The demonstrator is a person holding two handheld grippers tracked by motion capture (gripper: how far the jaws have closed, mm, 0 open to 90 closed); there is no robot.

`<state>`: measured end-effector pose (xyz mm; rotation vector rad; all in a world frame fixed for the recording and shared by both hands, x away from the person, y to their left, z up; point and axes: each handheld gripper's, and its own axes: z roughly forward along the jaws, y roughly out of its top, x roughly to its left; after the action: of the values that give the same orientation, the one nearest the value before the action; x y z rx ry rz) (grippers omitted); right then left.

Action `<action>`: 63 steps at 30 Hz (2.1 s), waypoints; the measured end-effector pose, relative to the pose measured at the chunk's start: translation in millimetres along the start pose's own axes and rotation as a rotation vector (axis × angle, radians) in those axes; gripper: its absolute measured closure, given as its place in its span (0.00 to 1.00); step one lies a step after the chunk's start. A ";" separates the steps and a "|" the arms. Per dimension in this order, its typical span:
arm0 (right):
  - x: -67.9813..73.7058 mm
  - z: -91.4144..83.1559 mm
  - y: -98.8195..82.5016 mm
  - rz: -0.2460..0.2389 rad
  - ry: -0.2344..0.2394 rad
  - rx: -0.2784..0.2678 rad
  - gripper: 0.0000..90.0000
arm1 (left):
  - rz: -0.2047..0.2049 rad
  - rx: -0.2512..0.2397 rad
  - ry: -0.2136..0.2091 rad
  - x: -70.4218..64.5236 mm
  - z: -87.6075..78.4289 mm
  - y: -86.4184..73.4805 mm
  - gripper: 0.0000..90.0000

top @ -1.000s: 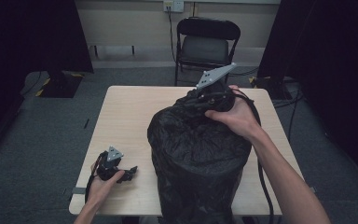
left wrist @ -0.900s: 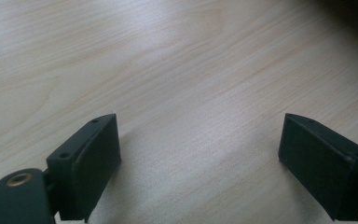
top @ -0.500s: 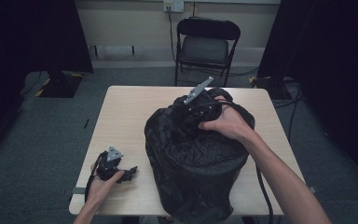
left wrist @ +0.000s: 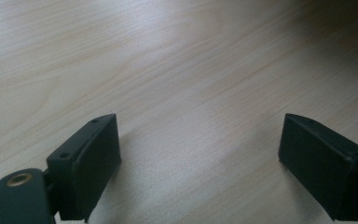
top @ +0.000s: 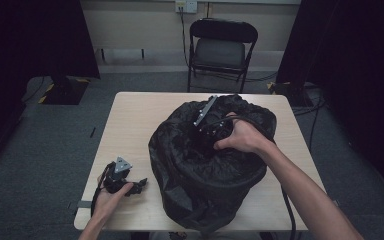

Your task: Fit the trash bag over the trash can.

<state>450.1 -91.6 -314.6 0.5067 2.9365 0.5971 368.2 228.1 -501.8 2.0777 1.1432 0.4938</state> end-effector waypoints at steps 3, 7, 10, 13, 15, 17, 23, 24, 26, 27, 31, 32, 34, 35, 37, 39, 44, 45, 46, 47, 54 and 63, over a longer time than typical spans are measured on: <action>-0.2 -3.3 1.5 0.004 0.012 -0.032 0.81 | 0.000 0.000 0.000 0.0 0.0 0.0 0.13; 0.1 -14.0 4.8 0.027 0.039 -0.100 0.75 | 0.000 0.000 -0.001 0.0 -0.1 0.0 0.13; 1.8 -25.2 6.5 0.040 0.065 -0.151 0.67 | 0.001 0.002 -0.001 0.1 -0.2 0.0 0.13; 5.0 -37.7 7.2 0.043 0.072 -0.204 0.63 | 0.002 0.002 -0.001 0.1 -0.2 0.0 0.13; 6.3 -44.3 5.9 0.040 0.074 -0.239 0.61 | 0.001 0.002 0.000 0.1 -0.1 0.0 0.13; 7.7 -50.8 3.7 0.032 0.074 -0.269 0.62 | 0.002 0.002 0.000 0.1 -0.1 0.0 0.13; 17.0 -74.4 -0.8 -0.018 0.052 -0.356 0.61 | -0.001 0.001 0.000 -0.1 -0.1 0.0 0.13; 19.7 -78.4 -1.3 -0.024 0.072 -0.379 0.62 | 0.000 0.001 0.000 -0.1 -0.1 0.0 0.13; 29.2 -85.7 -1.7 -0.077 0.120 -0.422 0.67 | -0.001 0.001 0.000 -0.1 -0.1 0.0 0.13; 35.7 -88.5 -1.6 -0.114 0.145 -0.426 0.72 | -0.001 0.001 0.000 -0.1 -0.1 0.0 0.13; 63.1 -86.9 0.0 -0.239 0.218 -0.341 0.86 | -0.001 0.001 0.000 -0.1 -0.1 0.0 0.13; 68.5 -84.0 0.5 -0.261 0.244 -0.322 0.88 | 0.000 0.001 0.000 -0.1 -0.1 0.0 0.13; 77.8 -79.0 1.4 -0.276 0.277 -0.285 0.90 | 0.000 0.001 0.000 -0.1 -0.1 0.0 0.13; 80.8 -75.7 1.9 -0.279 0.287 -0.273 0.91 | 0.001 0.002 0.000 0.1 -0.1 0.0 0.13; 84.0 -65.0 2.5 -0.273 0.295 -0.232 0.91 | 0.001 0.002 0.000 0.1 -0.2 0.0 0.13; 85.9 -52.2 1.5 -0.268 0.299 -0.169 0.90 | 0.002 0.002 -0.001 0.1 -0.1 0.0 0.13; 86.9 -33.3 -3.7 -0.248 0.303 -0.082 0.84 | 0.004 -0.001 -0.004 0.7 -0.1 -0.3 0.13; 87.3 -30.1 -4.0 -0.246 0.300 -0.056 0.83 | 0.004 -0.001 -0.004 0.8 -0.1 -0.3 0.13; 87.4 -26.6 -4.0 -0.237 0.290 -0.027 0.82 | 0.004 -0.001 -0.004 0.8 -0.1 -0.3 0.13; 87.4 -22.5 -4.3 -0.234 0.280 0.004 0.80 | 0.004 -0.001 -0.004 0.8 -0.1 -0.3 0.13; 86.9 -0.1 -3.4 -0.273 0.219 0.110 0.70 | 0.003 0.001 -0.001 0.6 -0.1 -0.1 0.13; 82.2 9.3 -4.2 -0.231 0.210 0.165 0.51 | 0.004 0.001 -0.001 0.7 -0.1 -0.1 0.13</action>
<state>373.1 -63.8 -327.6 0.1183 3.1963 0.4054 368.4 228.7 -501.8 2.0814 1.1394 0.4934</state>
